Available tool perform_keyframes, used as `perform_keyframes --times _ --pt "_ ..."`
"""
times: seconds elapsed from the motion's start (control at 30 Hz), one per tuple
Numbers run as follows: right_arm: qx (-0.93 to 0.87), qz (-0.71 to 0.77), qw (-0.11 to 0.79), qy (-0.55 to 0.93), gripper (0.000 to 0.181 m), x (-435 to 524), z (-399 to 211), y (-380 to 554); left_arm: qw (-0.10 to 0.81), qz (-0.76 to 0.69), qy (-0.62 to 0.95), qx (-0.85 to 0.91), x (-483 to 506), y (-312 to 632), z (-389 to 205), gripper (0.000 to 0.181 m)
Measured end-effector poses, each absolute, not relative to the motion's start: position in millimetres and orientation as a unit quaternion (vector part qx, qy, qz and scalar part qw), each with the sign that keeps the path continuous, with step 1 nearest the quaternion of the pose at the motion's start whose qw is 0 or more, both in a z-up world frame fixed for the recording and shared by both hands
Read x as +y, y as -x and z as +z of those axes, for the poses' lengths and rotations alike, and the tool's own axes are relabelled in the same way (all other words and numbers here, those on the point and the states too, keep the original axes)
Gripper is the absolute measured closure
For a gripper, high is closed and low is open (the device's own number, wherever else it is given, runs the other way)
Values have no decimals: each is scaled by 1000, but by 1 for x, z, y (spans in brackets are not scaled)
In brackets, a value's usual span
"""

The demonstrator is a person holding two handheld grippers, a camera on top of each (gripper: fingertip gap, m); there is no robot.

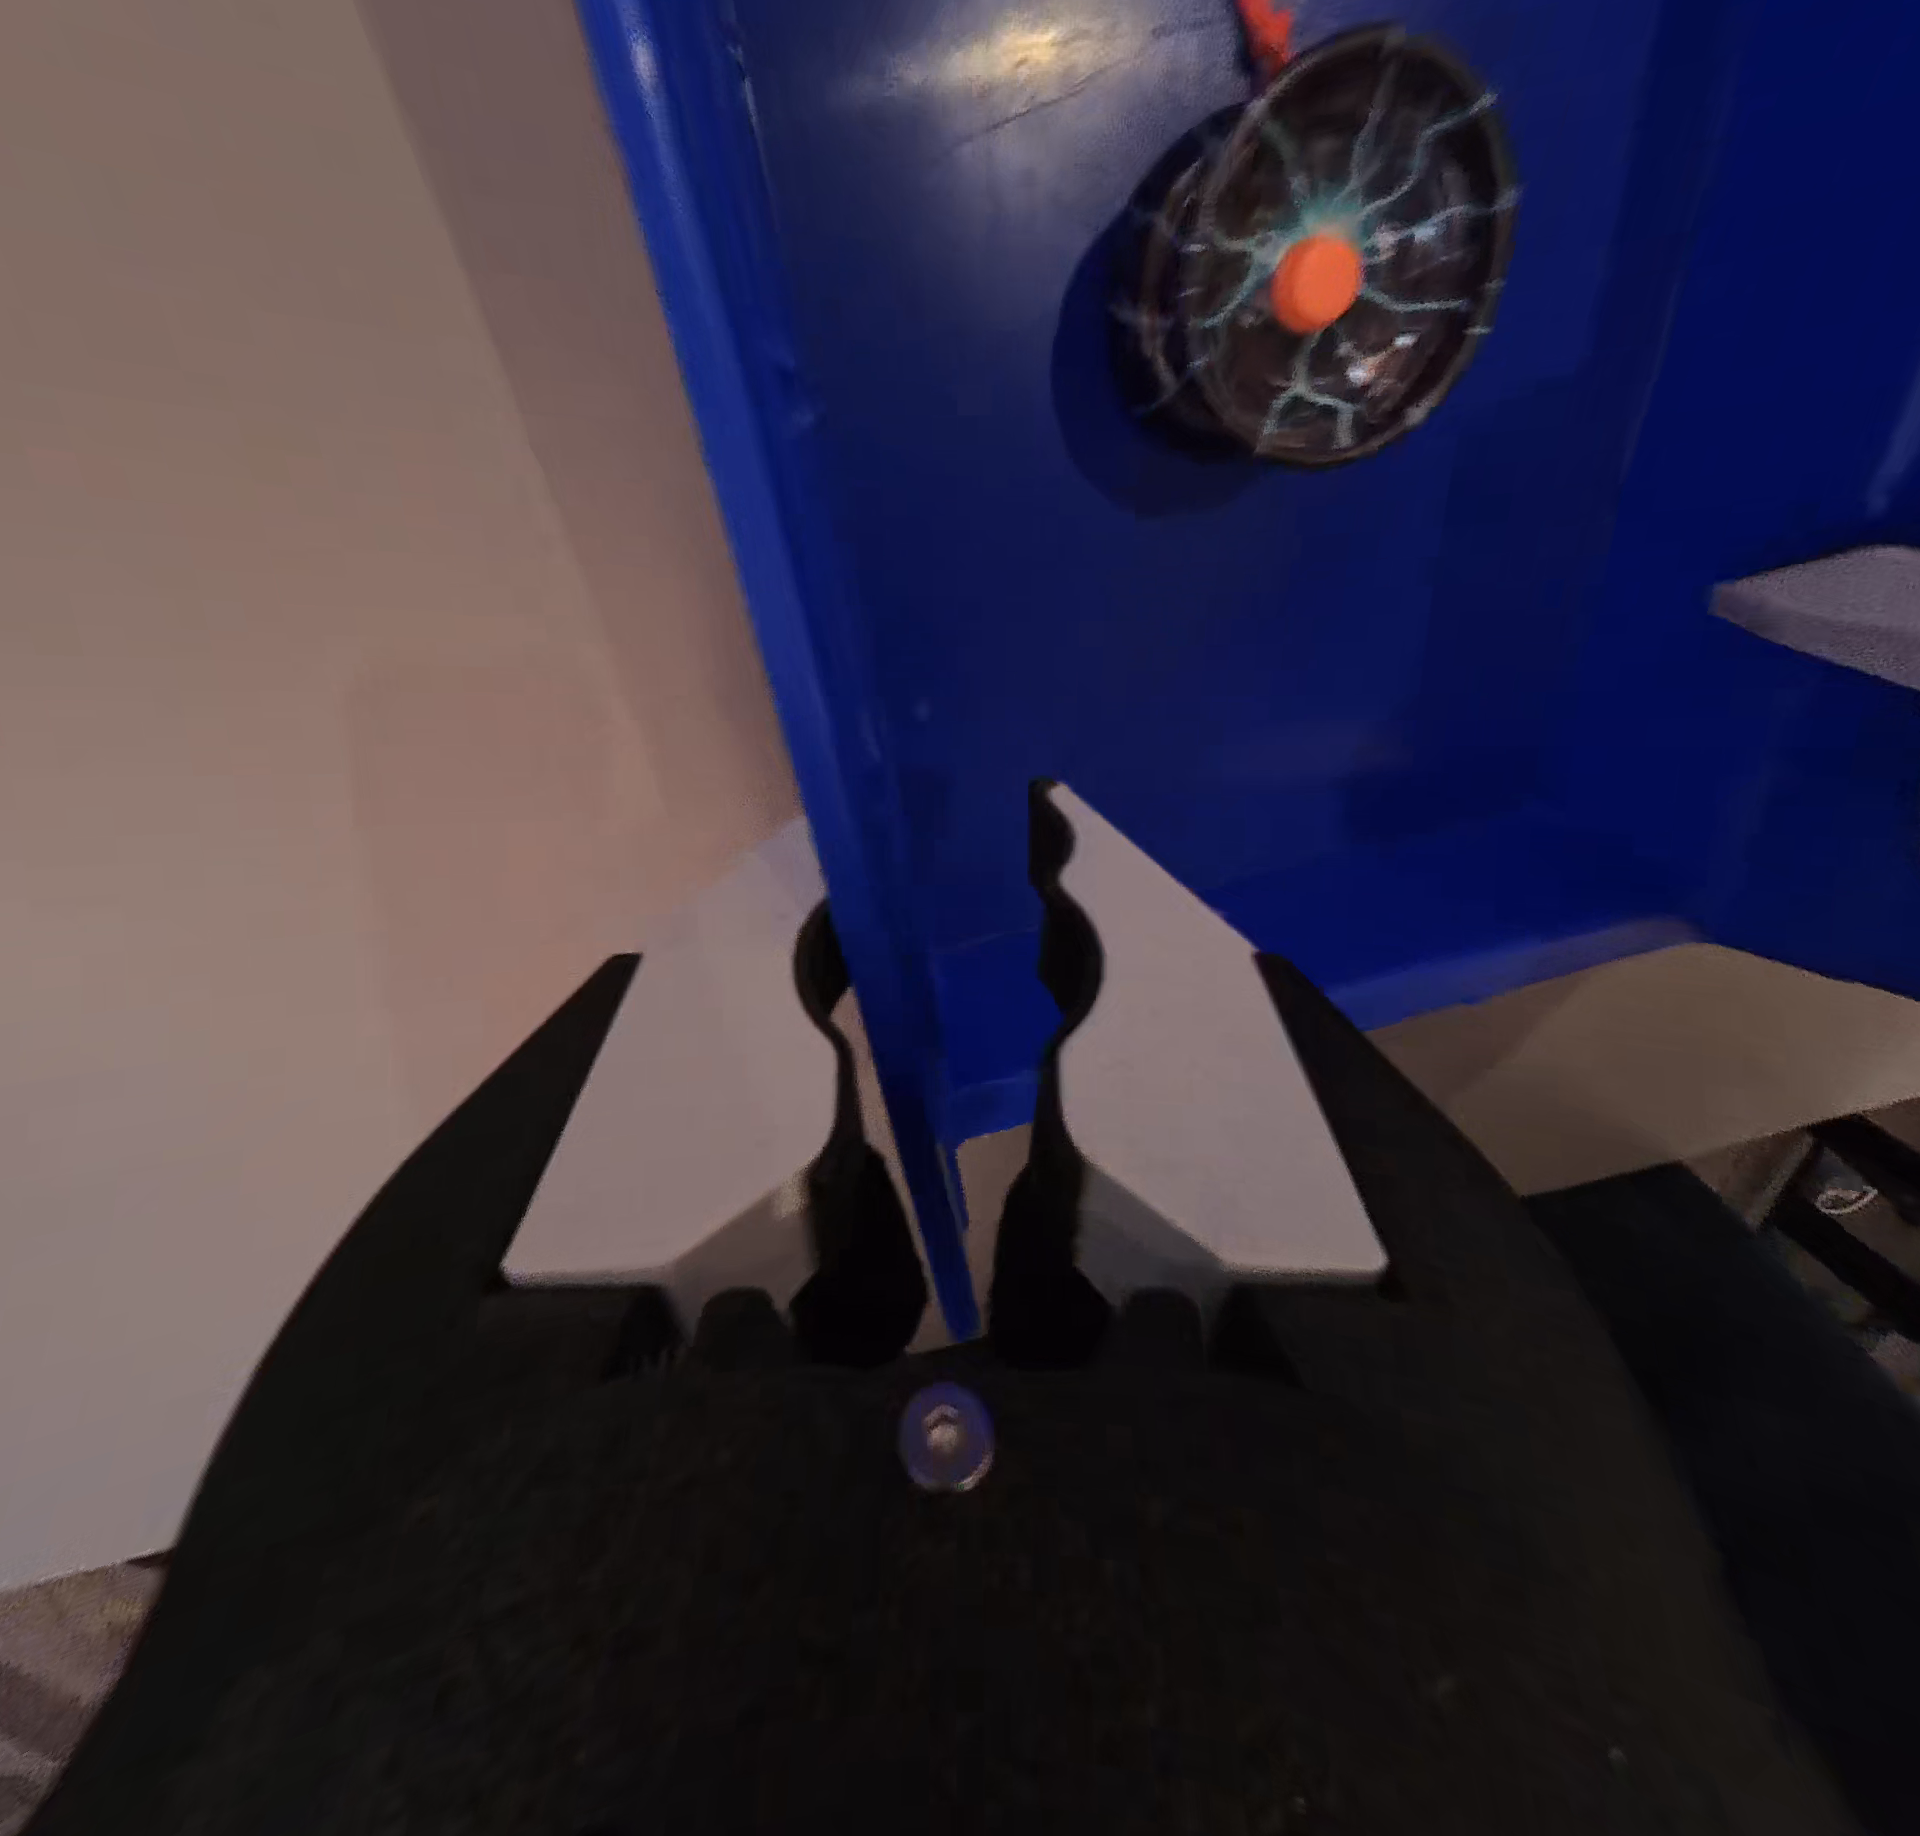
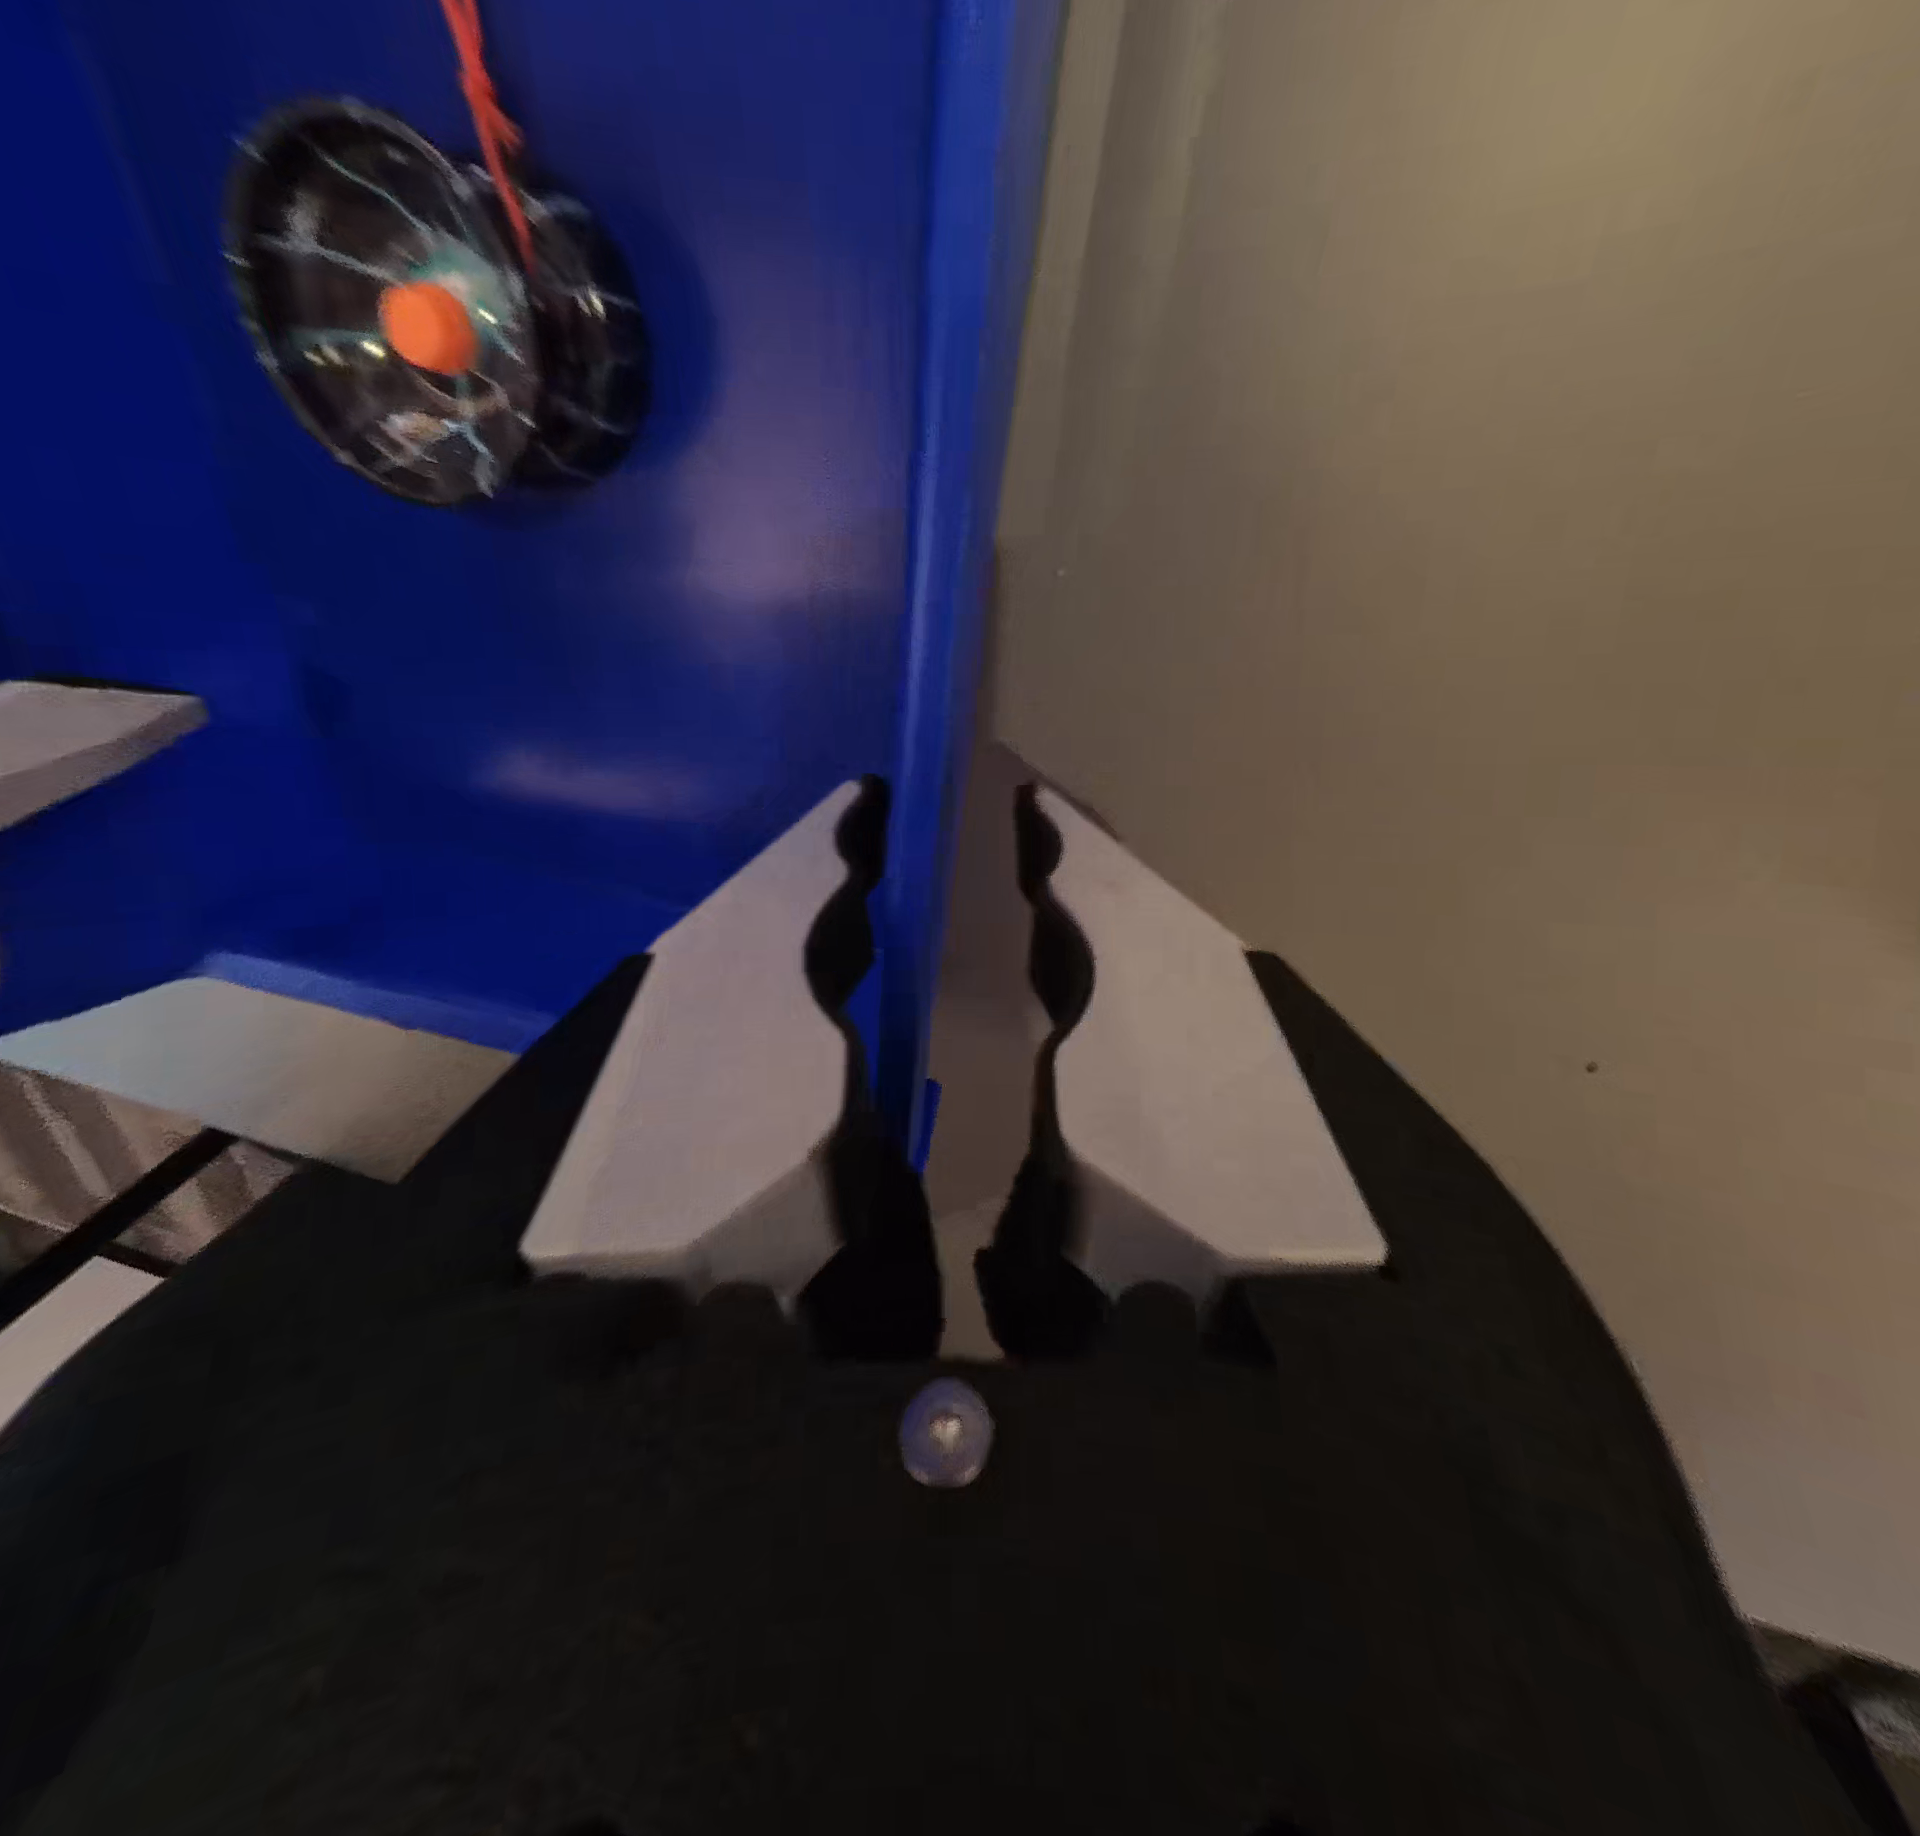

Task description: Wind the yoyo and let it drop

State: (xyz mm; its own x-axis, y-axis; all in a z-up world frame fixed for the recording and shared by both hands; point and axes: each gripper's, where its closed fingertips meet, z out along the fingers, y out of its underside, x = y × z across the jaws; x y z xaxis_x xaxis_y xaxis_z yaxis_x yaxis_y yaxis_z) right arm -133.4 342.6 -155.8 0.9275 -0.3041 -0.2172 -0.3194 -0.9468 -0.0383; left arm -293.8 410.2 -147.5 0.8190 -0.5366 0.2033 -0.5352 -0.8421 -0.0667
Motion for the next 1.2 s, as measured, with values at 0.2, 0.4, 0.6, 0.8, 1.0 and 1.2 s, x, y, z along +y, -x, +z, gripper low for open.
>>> perform_keyframes --times 0.2,0.4,0.6,0.8,1.0,1.2 --pt "212 63 42 974 178 349 -154 152 41 -97 953 285 432 315 -151 180" --pt "199 66 95 973 178 397 -130 220 88 -91 950 285 482 383 -125 180" --pt "190 84 106 972 177 461 -123 298 120 -63 951 277 548 459 -115 180" --pt "181 84 65 978 177 476 -143 343 102 -42 951 290 565 504 -137 179" --pt "178 131 68 973 173 470 -158 352 83 -61 957 271 552 512 -158 178" --pt "177 252 107 945 140 465 -128 348 108 -42 954 276 560 516 -134 151"
